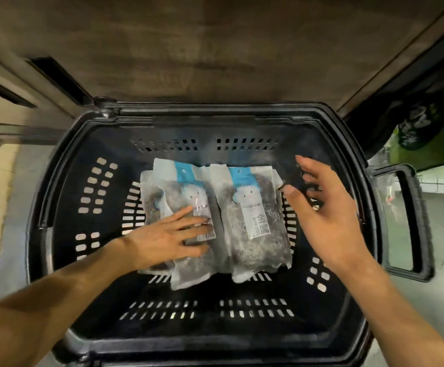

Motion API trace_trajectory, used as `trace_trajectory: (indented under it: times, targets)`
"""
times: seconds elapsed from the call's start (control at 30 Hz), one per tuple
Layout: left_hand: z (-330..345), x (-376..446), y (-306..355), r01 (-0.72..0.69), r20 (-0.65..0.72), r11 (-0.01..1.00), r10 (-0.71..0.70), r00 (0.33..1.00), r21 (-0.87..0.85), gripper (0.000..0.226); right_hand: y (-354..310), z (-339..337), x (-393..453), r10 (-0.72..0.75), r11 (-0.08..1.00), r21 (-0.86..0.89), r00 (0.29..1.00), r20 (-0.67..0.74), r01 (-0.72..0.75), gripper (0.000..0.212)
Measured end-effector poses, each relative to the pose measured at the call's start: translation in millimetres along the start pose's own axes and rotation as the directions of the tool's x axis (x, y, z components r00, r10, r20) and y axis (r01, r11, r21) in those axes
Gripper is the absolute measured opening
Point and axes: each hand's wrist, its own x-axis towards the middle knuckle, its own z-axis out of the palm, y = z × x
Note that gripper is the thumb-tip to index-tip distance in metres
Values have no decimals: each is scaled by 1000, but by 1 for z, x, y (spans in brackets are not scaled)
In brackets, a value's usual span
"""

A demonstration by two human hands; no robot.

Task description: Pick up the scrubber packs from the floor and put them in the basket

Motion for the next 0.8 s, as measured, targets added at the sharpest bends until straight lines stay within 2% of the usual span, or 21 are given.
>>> trace_trajectory:
  times: [0.13,0.23,0.3,0.33,0.37,0.4,0.43,0.47,0.5,0.6,0.7,0.8]
  targets:
    - [17,-11,-16,-82,145,996,74,987,47,117,6,9,-6,1,999,-53,999,37,0,47]
    - [12,-17,-16,-33,269,999,26,963,23,112,2,16,-11,17,996,-88,998,57,-12,50]
    - [-3,-22,-7,30,285,998,-15,959,-50,105,-5,19,-13,18,991,-136,997,71,-8,51]
    - [-12,-26,0,82,262,992,-54,964,-98,101,-11,20,-15,22,988,-157,996,84,-8,51]
    - [-24,-32,7,142,183,977,-112,977,-159,96,-19,21,-16,25,985,-175,995,101,-7,51]
    - [-41,-38,13,196,50,955,-189,981,-223,89,-28,21,-17,22,980,-197,993,114,1,51]
    - [-58,-46,20,254,-97,920,-294,951,-299,79,-40,20,-19,12,976,-219,992,126,16,51]
    - [-76,-55,26,312,-212,866,-414,885,-392,67,-53,19,-21,-6,971,-234,991,136,38,51]
    - [-98,-66,31,364,-288,794,-540,791,-488,56,-70,17,-24,-25,968,-243,989,144,59,51]
    - [-167,-114,41,437,-310,548,-806,504,-713,44,-134,11,-36,-63,948,-295,981,183,116,53]
    - [-235,-181,52,416,-317,425,-898,306,-804,44,-217,1,-56,-152,903,-360,959,239,233,56]
    - [-303,-266,73,362,-288,286,-956,49,-887,41,-317,-10,-87,-243,860,-367,917,316,354,57]
